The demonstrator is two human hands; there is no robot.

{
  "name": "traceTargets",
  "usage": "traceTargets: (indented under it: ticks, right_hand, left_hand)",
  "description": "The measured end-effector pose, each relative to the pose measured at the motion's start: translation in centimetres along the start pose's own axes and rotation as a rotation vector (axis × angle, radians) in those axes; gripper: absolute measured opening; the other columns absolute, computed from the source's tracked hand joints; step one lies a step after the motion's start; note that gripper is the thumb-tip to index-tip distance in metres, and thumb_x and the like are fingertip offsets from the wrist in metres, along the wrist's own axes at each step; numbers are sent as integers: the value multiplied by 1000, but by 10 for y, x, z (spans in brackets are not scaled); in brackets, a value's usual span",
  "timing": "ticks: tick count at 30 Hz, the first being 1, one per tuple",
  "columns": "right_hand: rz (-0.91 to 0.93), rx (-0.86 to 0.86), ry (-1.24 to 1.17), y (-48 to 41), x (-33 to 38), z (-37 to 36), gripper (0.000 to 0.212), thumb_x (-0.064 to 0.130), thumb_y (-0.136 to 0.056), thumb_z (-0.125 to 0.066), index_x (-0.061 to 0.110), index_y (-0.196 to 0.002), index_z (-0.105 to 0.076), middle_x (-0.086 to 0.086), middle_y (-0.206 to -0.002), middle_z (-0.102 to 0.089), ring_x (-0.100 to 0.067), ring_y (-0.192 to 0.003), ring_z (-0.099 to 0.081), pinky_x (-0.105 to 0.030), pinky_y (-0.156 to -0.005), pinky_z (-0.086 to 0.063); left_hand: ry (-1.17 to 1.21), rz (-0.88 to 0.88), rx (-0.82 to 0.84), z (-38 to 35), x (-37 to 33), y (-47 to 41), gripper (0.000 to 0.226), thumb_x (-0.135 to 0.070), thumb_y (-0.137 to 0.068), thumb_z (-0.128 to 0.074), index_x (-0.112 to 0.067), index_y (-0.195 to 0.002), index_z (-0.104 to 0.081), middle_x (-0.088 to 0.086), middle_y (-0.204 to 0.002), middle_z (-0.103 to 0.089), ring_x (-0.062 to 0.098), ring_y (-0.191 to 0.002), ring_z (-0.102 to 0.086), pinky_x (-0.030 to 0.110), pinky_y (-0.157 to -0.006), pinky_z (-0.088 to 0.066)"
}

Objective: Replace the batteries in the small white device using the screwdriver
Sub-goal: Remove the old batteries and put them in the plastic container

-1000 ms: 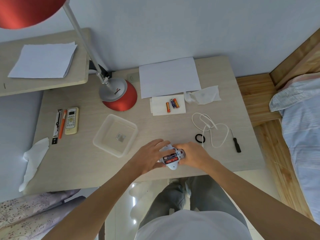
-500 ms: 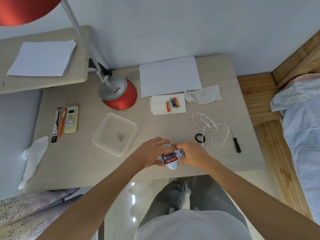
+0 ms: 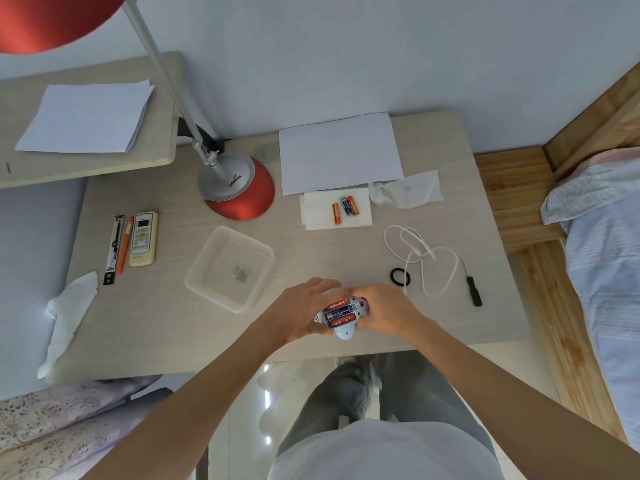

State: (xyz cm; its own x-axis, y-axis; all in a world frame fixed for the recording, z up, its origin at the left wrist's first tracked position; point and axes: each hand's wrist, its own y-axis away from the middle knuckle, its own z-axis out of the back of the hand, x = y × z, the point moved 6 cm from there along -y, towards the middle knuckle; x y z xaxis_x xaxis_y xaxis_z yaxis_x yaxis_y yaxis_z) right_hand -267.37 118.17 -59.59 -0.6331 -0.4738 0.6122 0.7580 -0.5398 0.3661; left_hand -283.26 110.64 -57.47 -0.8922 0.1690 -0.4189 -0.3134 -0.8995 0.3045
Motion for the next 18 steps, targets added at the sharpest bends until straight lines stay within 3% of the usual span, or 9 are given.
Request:
traceTargets:
  ticks: [3, 5, 9, 13, 18]
  right_hand:
    - [-2, 5, -21, 0, 0, 0, 63, 43, -73, -91, 41, -131, -66, 15, -97, -77, -1, -77, -66, -30, -73, -60]
    - [-3, 7, -37, 0, 1, 0, 59, 45, -73, -90, 41, -127, -67, 15, -95, -77, -2, -78, -68, -30, -72, -60]
    - [-19, 15, -29, 0, 1, 0, 57, 40, -73, -89, 41, -125, -66, 14, -92, -75, -3, -74, -66, -31, -71, -61]
    - [-38, 24, -24, 0, -1, -1, 50, 38, -71, -88, 37, -118, -69, 12, -90, -75, -5, -76, -68, -34, -71, -62]
    - [-37, 11, -45, 2, 0, 1, 40, 37, -72, -85, 30, -109, -72, 7, -84, -74, -9, -73, -68, -37, -69, -61]
  left_hand:
    - [43, 65, -101, 4, -5, 8, 72, -66, -95, -63, -30, -155, -47, -6, -158, -54, 16, -142, -51, 39, -107, -55]
    - [30, 82, -197, 5, -9, 11, 58, -52, -102, -61, -23, -151, -56, -4, -153, -61, 18, -139, -57, 39, -109, -55]
    - [-34, 68, -324, -5, -14, 8, 41, -29, -103, -69, -16, -142, -67, 1, -144, -69, 23, -131, -66, 41, -104, -59]
    - [-102, 26, -420, -8, -23, 2, 40, -22, -93, -83, -10, -129, -74, 5, -132, -75, 26, -120, -72, 39, -98, -62]
    - [-228, -37, -436, -19, -25, -4, 43, -19, -86, -89, -6, -125, -76, 11, -130, -75, 28, -117, -73, 37, -103, -58]
